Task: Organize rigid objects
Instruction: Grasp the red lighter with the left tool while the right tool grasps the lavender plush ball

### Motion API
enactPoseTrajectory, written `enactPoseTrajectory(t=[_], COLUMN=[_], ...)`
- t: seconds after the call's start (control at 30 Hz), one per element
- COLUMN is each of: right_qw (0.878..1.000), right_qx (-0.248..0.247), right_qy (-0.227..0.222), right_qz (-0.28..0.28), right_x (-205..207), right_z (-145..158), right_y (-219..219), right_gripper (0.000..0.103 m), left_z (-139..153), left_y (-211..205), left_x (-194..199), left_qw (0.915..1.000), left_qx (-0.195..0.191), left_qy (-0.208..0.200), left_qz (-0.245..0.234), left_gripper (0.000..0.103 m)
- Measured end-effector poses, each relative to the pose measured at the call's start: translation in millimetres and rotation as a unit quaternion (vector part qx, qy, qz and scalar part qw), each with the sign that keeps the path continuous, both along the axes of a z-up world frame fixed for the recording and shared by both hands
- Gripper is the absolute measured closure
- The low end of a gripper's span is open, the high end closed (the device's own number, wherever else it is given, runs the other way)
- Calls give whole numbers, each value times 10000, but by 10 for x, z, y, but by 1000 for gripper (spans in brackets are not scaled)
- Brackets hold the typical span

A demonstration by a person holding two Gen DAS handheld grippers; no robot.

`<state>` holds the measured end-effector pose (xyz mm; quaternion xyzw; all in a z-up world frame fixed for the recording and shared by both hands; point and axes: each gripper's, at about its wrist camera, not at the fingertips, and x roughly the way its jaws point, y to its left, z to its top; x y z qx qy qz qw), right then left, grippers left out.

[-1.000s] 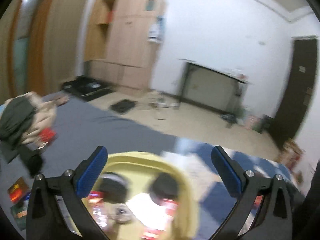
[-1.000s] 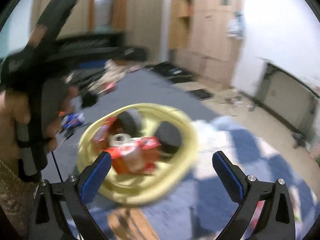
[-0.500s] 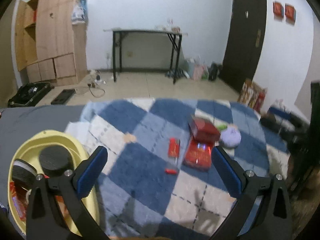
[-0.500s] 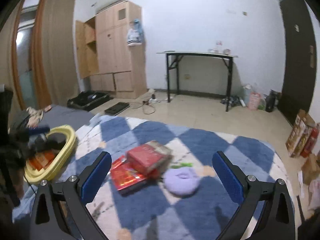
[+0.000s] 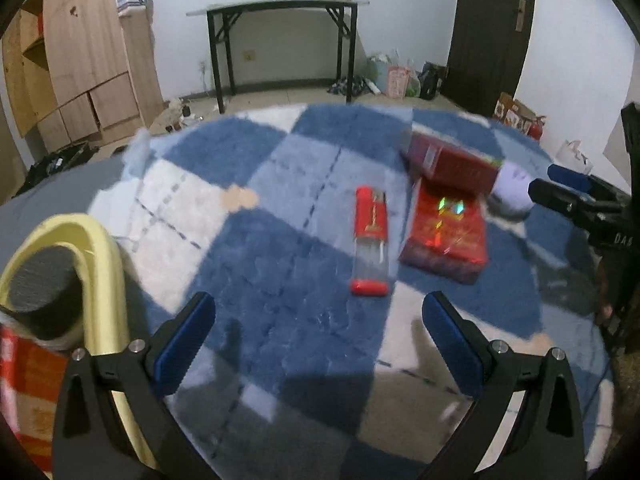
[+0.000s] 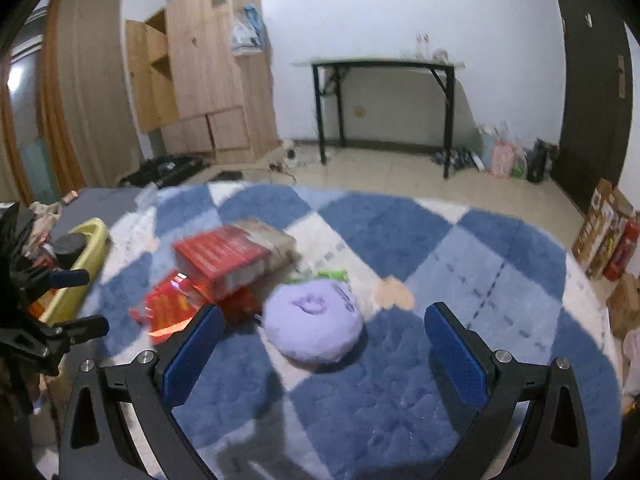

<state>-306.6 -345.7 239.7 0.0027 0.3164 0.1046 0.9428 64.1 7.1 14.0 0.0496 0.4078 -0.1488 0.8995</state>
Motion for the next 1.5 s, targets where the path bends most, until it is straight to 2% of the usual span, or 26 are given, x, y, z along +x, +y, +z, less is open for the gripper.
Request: enactPoseTrajectory(t=[0.13,0.23,0.3,0.37,0.4,0.47,0.57,0.67,0.73,0.77,0.8,0.83,0.87,0.93,1.07,1.2,1.5], right_qw=[9997,9996,9994,9993,9992,9993,9993,9995,9994,9993,9994,9993,9993,9990,9991,9993,9991], right_qx=[-128,-242,-245,-243,-238,-214,-128,-10,-24,-78,-101,-136,-177,-286,-257,-225,-161], right_qy=[194,127,183,257,248,238,300,292,314,339,332,332,332,336,328,306,385], right_qz=[-7,-39,-146,-152,-186,-204,-158,-151,-155,-140,-84,-46,-36,-18,-2,-6,-34], right_x=[218,309,379,417,434,449,506,507,520,529,524,518,512,511,510,493,487], right_z=[-167,-225,-268,-309,-313,-318,-325,-333,-337,-347,-348,-346,-346,-347,-345,-344,-362], right_y=[116,195,202,204,204,191,186,134,133,153,171,188,206,241,232,217,197], right_gripper=[0,1,1,2,2,2,4,8,19,22,31,39,43,54,56,56,56], left_z=[-221,-174,-164,-199,-178,-146,-152,-132,-111,-102,-95,-91,-96,-102,-77,-41,-89], left_y=[-65,-23,-37,-229,-307,-413,-518,-504,-530,-563,-577,-618,-661,-633,-492,-462,-534], left_x=[116,199,273,336,354,449,506,441,390,351,346,307,306,287,332,345,358], left_qw=[9994,9994,9991,9998,9998,9998,9997,9997,9993,9988,9982,9976,9971,9972,9986,9989,9989], left_qx=[208,-167,-368,104,193,37,189,164,233,240,284,374,414,363,-87,-133,62], left_qy=[278,314,181,144,69,57,35,-40,-108,-149,-190,-245,-254,-274,-149,-228,-230], left_qz=[-60,-50,87,75,-13,-197,-151,-195,-258,-404,-498,-533,-583,-588,-499,-383,-408], left_gripper=[0,0,0,0,0,0,0,8,17,31,39,43,49,50,59,78,76])
